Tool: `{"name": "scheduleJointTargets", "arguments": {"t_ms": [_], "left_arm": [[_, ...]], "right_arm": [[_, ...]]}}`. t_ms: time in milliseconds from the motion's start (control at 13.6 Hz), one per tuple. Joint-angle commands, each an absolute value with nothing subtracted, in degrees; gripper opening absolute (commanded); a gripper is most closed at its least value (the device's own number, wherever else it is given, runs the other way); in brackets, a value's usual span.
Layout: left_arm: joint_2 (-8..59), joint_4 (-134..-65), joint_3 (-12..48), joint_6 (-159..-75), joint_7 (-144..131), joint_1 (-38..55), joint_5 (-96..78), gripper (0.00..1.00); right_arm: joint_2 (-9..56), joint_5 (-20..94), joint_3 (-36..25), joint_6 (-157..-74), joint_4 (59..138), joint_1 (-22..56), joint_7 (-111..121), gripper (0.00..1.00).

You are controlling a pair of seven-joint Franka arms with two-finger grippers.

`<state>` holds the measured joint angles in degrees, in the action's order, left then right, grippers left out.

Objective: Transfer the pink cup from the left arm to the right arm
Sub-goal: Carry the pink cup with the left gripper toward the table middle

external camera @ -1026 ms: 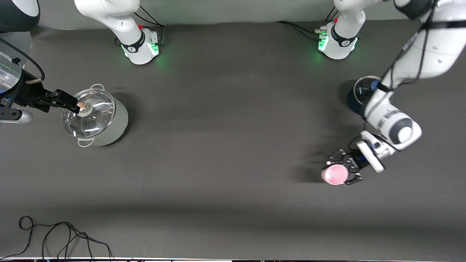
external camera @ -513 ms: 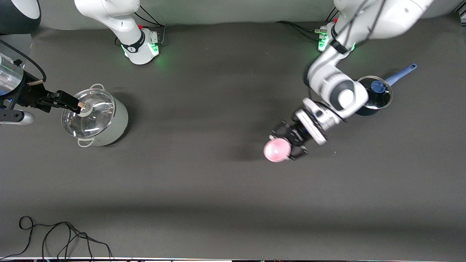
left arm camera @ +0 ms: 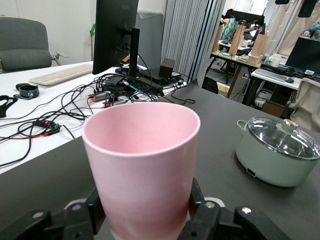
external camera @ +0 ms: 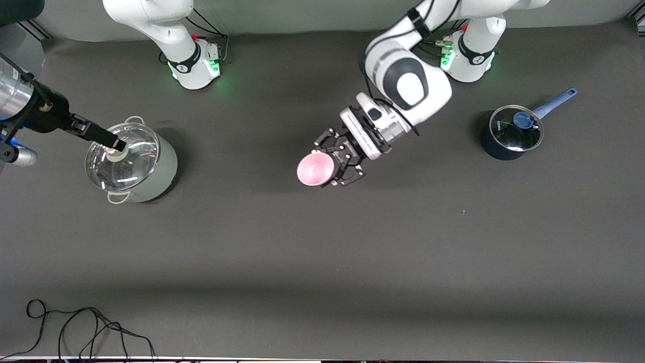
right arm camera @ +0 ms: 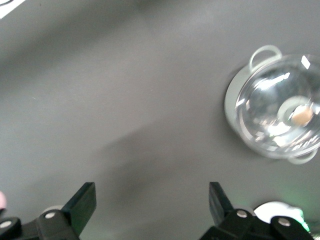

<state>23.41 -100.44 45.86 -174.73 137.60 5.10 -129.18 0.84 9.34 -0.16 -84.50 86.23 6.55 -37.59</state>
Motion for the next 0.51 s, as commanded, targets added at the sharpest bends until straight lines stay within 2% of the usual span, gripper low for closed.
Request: {"name": "scheduleJointTargets", "arguments": {"t_ms": [0, 147, 440], "left_arm": [[24.96, -94.5, 44.74, -179.28, 137.02, 9.04, -130.25, 0.37], [25.05, -91.86, 44.65, -182.18, 135.44, 11.5, -130.17, 0.37], [24.96, -91.67, 44.65, -182.81, 135.26, 11.86, -130.17, 0.37]], "right_arm": [[1.67, 10.72, -0.44, -83.5, 82.98, 12.98, -52.94, 1.0], [4.56, 10.72, -0.44, -83.58, 79.56, 18.69, -65.15, 1.0], [13.86, 13.52, -0.44, -84.02, 68.85, 26.97, -89.15, 1.0]]}}
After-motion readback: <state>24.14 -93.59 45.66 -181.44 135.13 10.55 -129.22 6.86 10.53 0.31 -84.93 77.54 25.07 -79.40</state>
